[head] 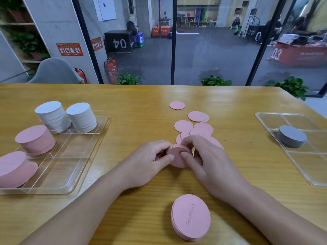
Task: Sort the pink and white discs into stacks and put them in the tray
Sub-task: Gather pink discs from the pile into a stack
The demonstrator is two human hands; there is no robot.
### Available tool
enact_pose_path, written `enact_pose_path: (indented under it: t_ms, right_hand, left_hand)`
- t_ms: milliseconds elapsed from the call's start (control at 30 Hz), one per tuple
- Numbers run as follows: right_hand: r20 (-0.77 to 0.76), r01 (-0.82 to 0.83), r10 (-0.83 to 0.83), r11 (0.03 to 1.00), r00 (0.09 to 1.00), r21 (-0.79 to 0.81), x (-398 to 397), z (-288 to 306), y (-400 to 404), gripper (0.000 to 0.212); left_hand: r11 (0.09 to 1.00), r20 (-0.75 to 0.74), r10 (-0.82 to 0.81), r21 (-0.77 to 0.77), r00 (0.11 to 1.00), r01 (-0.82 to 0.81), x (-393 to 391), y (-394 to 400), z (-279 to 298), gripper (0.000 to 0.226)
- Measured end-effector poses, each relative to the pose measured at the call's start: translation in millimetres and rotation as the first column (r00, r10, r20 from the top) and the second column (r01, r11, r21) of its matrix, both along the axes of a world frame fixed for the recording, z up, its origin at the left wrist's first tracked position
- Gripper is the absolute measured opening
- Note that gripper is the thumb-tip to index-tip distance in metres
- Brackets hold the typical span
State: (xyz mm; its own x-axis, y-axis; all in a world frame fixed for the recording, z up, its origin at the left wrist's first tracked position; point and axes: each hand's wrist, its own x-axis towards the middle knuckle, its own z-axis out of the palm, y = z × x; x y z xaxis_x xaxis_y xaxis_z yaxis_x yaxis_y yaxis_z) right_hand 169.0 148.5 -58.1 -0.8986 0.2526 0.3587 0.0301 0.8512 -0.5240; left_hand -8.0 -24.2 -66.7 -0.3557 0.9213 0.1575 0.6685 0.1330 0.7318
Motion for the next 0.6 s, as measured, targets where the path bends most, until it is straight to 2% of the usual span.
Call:
enact_pose_path:
  t_ms: [100,167,233,300,367,600]
  right_hand:
    - [-0.076,0.019,-0.022,0.999,0.997,-0.041,-1,1,0,0.008]
    - [-0.094,0.024,-0.042,0.982,0.995,-0.187,0,4,1,0.011]
    - [-0.101,0.036,-0.083,0.917,0.991,-0.397,5,12,3,0.011]
    - [-0.091,0.021,-0.091,0.813,0.992,-0.582,19,20,0,0.007]
    - [-0.065,-0.003,-0.057,0.730,0.996,-0.684,38,27,-9,0.002]
    - [0.064,0.040,0.012,0.665,0.998,-0.746,90,32,-39,0.006]
  left_hand:
    - [0.998,0.181,-0.043,0.052,0.983,0.034,-1,0,-2,0.011]
    - [0.993,0.275,-0.037,0.120,0.961,0.004,-1,-1,1,0.017]
    - [0.988,0.320,-0.011,0.150,0.947,-0.039,-1,-2,4,0.018]
    - [0.984,0.341,0.022,0.157,0.940,-0.080,-2,-2,4,0.020]
    - [0.979,0.360,0.057,0.162,0.931,-0.122,-3,-1,2,0.020]
    - [0.985,0.227,0.109,0.109,0.968,-0.136,2,1,-3,0.011]
